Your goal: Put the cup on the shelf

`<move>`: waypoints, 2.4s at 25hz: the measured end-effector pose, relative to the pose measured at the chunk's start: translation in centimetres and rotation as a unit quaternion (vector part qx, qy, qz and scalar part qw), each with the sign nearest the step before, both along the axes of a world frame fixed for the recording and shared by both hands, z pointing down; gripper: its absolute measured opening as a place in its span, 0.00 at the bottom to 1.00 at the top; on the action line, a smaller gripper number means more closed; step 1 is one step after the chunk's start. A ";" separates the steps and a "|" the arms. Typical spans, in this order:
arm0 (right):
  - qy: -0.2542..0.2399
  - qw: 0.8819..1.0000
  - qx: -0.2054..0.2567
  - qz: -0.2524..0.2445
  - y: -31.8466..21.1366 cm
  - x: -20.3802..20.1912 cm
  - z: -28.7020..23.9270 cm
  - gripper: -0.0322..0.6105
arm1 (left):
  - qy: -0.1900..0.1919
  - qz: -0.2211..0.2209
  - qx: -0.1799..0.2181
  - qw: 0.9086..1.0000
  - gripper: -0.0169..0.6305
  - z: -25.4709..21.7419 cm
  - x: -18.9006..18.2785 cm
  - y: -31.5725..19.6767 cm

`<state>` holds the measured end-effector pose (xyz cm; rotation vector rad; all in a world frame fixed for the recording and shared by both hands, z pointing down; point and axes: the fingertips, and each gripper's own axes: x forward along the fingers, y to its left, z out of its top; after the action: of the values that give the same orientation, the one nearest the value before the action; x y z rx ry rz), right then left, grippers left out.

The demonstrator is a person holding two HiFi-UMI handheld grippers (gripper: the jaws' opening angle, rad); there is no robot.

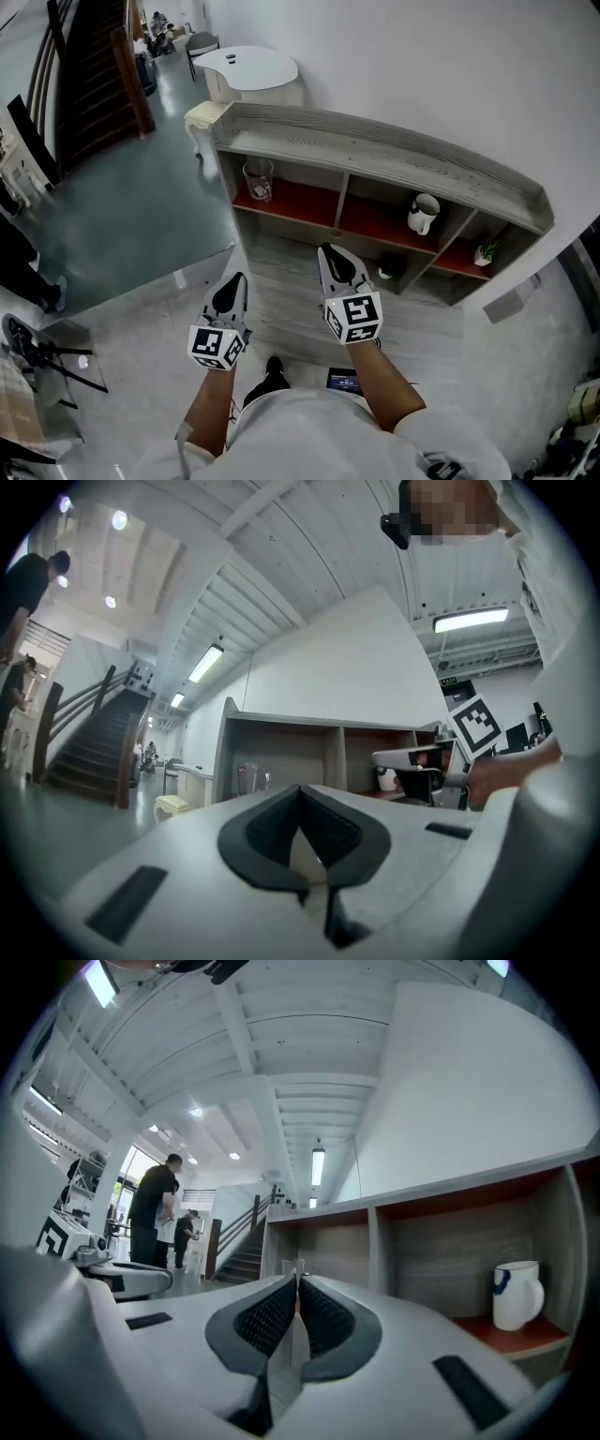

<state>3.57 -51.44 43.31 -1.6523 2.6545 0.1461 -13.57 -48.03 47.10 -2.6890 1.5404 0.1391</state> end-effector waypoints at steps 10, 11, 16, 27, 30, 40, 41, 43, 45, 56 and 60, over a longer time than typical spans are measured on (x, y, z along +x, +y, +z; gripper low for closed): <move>-0.005 1.000 -0.024 -0.001 9.1 5.0 3.3 0.11 | -0.020 -0.019 -0.020 0.999 0.04 1.4 2.3 9.2; -0.006 1.000 -0.024 -0.002 9.8 5.2 3.4 0.11 | -0.020 -0.019 -0.021 0.999 0.04 1.4 2.3 9.8; 0.005 1.000 -0.024 0.002 13.3 6.3 3.9 0.11 | -0.013 -0.007 -0.018 1.000 0.04 1.0 2.9 12.1; 0.009 0.998 -0.053 0.044 25.1 4.2 7.5 0.11 | 0.002 0.022 -0.025 0.999 0.04 2.6 -0.6 22.4; 0.015 0.998 -0.042 0.052 29.0 2.6 7.9 0.11 | 0.012 0.012 -0.037 0.999 0.04 3.9 -2.9 25.6; -0.005 0.999 -0.015 0.051 36.8 0.9 7.0 0.11 | 0.028 -0.018 -0.058 0.998 0.04 6.0 -6.5 33.1; -0.007 0.999 -0.012 0.050 37.2 0.9 6.7 0.11 | 0.028 -0.019 -0.058 0.998 0.04 6.0 -6.5 33.6; -0.010 0.999 -0.010 0.043 37.9 1.0 6.4 0.11 | 0.017 -0.023 -0.055 0.998 0.04 5.9 -6.3 34.6; -0.013 0.999 -0.009 0.035 38.4 1.2 6.4 0.11 | 0.004 -0.028 -0.048 0.998 0.04 5.5 -5.8 35.4; -0.022 1.000 0.018 -0.001 43.0 7.4 5.2 0.11 | -0.012 -0.047 -0.047 0.998 0.04 3.6 -0.2 39.5; -0.025 1.000 0.011 -0.006 43.9 9.3 6.0 0.11 | -0.027 -0.054 -0.038 0.997 0.04 3.8 2.1 41.1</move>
<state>12.83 -7.51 49.32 -1.6103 2.6160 0.1315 -11.51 -6.94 50.93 -2.6330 1.7043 0.0025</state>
